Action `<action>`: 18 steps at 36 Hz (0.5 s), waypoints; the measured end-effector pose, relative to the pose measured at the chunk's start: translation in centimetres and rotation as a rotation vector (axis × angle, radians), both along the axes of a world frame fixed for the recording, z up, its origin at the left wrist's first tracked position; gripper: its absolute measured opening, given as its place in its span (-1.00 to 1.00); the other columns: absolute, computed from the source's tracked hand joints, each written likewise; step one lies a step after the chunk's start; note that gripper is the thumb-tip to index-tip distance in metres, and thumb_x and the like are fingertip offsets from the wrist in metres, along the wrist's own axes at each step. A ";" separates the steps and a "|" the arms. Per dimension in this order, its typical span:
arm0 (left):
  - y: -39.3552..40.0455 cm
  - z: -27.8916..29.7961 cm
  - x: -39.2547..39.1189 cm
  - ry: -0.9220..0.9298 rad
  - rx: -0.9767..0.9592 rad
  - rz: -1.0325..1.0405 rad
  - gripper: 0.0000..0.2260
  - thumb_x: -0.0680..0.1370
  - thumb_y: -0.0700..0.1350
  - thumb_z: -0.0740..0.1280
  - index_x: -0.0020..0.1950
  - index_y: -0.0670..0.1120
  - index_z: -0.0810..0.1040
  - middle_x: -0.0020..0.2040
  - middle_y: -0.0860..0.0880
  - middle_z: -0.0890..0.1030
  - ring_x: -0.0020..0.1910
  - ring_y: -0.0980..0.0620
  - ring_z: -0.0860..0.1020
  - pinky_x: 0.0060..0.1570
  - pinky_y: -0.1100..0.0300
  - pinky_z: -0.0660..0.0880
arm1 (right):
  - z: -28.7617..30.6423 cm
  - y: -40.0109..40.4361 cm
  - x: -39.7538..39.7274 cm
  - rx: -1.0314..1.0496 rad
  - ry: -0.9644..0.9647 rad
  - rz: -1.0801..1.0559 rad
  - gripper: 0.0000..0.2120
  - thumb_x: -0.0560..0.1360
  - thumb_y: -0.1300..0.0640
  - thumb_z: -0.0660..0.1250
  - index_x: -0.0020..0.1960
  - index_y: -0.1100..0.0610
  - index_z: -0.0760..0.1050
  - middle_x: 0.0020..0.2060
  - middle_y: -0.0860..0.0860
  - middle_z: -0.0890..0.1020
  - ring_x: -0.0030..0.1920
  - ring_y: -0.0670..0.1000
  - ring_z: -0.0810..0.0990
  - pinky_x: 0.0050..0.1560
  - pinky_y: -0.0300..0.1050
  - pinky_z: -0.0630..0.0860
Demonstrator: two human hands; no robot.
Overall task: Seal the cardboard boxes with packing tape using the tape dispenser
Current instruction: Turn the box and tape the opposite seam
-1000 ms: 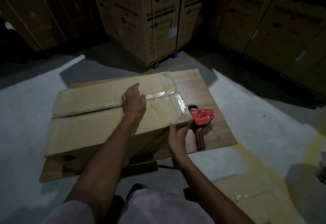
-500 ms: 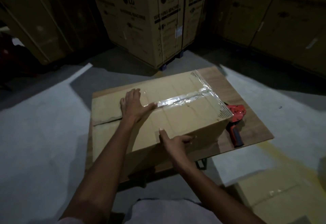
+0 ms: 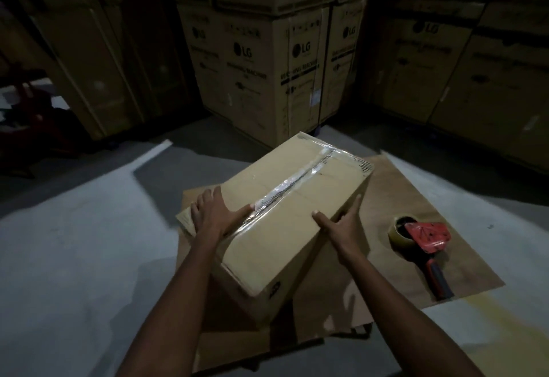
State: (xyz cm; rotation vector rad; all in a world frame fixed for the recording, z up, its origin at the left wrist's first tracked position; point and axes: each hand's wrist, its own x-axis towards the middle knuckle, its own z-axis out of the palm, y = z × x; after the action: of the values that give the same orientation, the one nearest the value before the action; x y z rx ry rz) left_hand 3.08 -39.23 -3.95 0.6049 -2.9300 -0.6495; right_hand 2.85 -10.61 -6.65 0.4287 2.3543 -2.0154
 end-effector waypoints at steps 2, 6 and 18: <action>0.0 0.1 0.9 -0.015 0.004 0.005 0.08 0.29 0.63 0.24 0.60 -0.04 0.18 0.56 -0.16 0.25 0.56 -0.18 0.16 0.53 -0.19 0.02 | 0.6 0.2 -1.5 0.021 0.010 0.005 0.19 0.46 0.08 0.63 0.71 0.04 -0.22 0.63 0.27 0.21 0.59 0.23 0.28 0.54 0.21 0.32; 1.3 0.3 3.4 -0.064 0.011 0.042 0.13 0.25 0.66 0.23 0.62 0.00 0.14 0.60 -0.16 0.16 0.58 -0.19 0.09 0.51 -0.21 0.02 | 1.3 0.5 -4.0 0.083 -0.017 0.003 -0.07 0.50 0.10 0.58 0.66 0.19 0.07 0.46 0.27 0.47 0.43 0.25 0.49 0.32 0.01 0.48; 11.8 0.4 10.7 0.001 -0.015 0.492 0.10 0.21 0.63 0.28 0.54 -0.05 0.28 0.49 -0.20 0.30 0.44 -0.22 0.25 0.40 -0.17 0.19 | 1.8 2.1 5.6 0.669 0.019 0.582 -0.09 0.58 -0.20 0.40 0.67 0.12 -0.04 0.64 0.16 0.06 0.48 0.30 0.36 0.39 0.26 0.46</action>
State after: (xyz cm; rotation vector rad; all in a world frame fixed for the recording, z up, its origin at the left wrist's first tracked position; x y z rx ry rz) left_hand 13.75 -27.42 -3.60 1.2582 -2.6162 -0.5606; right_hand 8.46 -8.51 -4.82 -0.2671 2.6839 -0.9779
